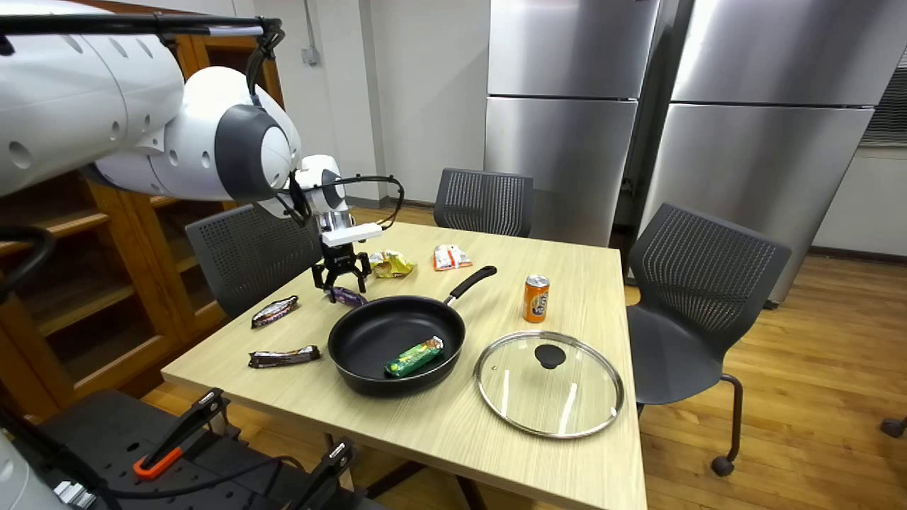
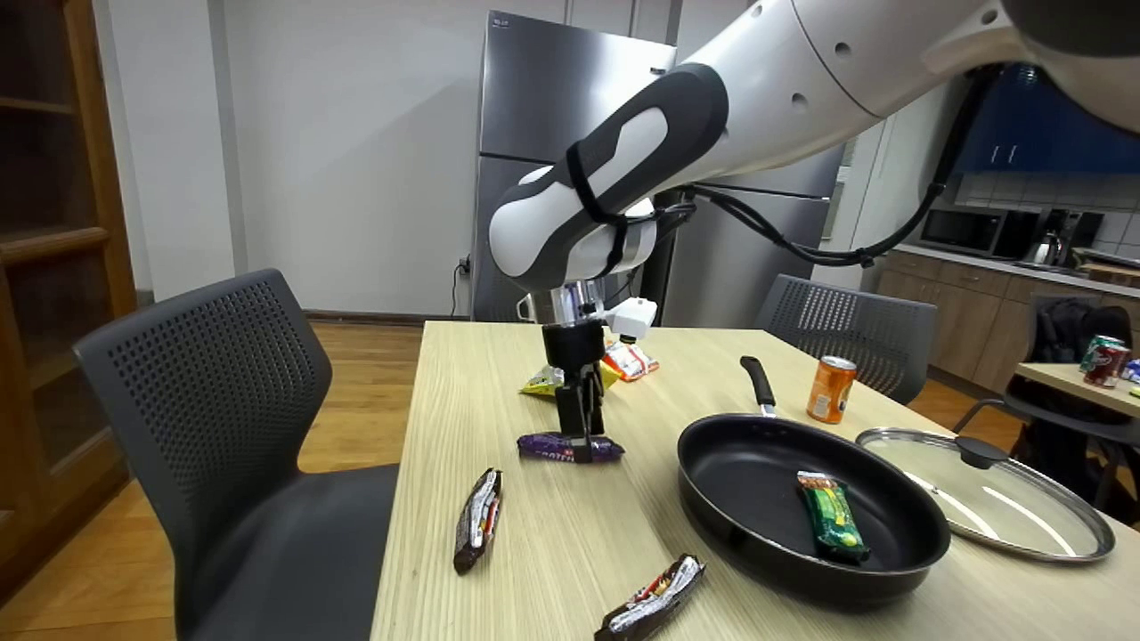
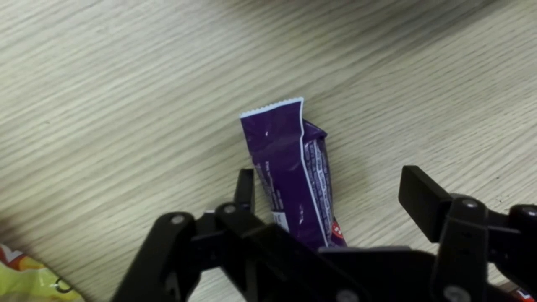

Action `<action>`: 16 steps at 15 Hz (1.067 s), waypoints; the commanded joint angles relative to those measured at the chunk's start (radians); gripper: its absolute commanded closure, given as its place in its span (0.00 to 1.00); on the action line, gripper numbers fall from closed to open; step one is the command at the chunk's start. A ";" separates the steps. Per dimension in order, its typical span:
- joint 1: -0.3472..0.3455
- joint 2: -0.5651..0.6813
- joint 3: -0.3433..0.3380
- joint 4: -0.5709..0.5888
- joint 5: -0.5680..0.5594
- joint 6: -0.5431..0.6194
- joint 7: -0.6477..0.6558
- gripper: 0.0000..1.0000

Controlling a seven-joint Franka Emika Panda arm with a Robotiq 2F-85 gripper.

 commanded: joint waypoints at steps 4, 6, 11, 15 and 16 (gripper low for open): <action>0.004 0.000 -0.005 0.017 0.005 -0.032 -0.033 0.66; 0.004 0.000 -0.005 0.017 0.005 -0.032 -0.033 0.82; 0.003 0.000 -0.007 0.018 0.006 -0.032 -0.031 0.97; 0.012 -0.001 -0.009 0.032 0.000 -0.035 -0.034 0.96; 0.013 -0.001 -0.009 0.038 -0.001 -0.038 -0.035 0.97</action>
